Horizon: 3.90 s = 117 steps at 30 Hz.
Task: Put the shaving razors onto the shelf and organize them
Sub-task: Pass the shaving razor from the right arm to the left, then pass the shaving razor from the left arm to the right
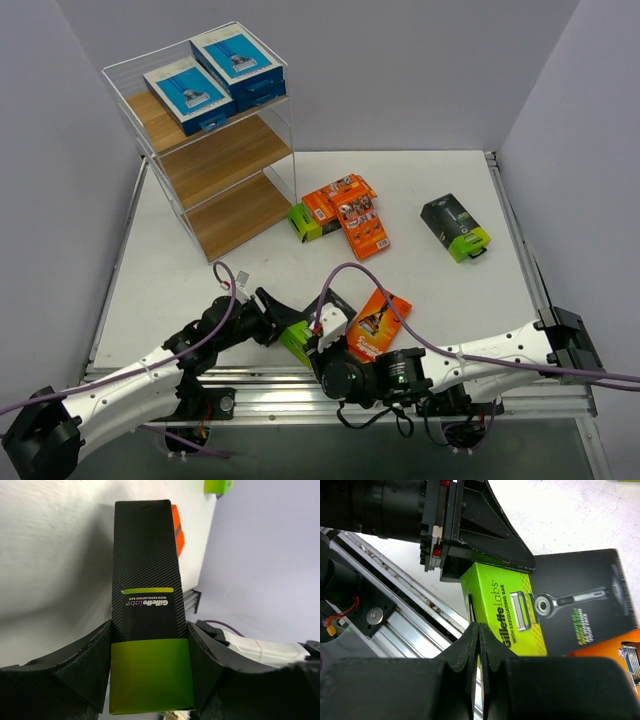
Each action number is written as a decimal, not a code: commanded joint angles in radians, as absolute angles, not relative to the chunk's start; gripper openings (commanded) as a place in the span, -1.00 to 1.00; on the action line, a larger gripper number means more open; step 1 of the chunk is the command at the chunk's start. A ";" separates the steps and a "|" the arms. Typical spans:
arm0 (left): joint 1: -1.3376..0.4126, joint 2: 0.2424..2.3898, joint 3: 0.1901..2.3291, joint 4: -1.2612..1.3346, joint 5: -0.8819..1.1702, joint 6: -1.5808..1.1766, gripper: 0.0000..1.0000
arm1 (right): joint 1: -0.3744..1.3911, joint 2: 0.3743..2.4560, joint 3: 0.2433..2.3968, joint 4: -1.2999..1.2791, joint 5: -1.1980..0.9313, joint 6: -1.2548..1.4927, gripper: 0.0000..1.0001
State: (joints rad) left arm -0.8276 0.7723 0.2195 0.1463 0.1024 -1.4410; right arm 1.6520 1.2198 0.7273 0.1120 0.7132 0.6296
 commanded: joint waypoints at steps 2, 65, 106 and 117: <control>-0.795 0.747 0.271 0.157 0.086 -1.384 -0.55 | 1.669 1.172 0.726 0.101 0.781 0.655 -1.00; -0.614 0.250 0.253 0.529 -0.387 -1.154 -0.95 | 1.457 1.368 0.472 1.509 0.684 1.264 1.00; -0.614 0.316 0.117 0.577 -0.462 -1.437 -0.95 | 1.338 1.612 0.689 1.994 0.514 0.893 0.98; -0.614 0.353 0.112 0.604 -0.451 -1.466 -0.95 | 1.287 1.601 0.726 2.003 0.520 0.890 0.98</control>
State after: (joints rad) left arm -0.6186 0.3569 0.0891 0.4248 -0.4423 -1.4055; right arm 1.2953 1.6489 0.6743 1.2984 0.4953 0.9249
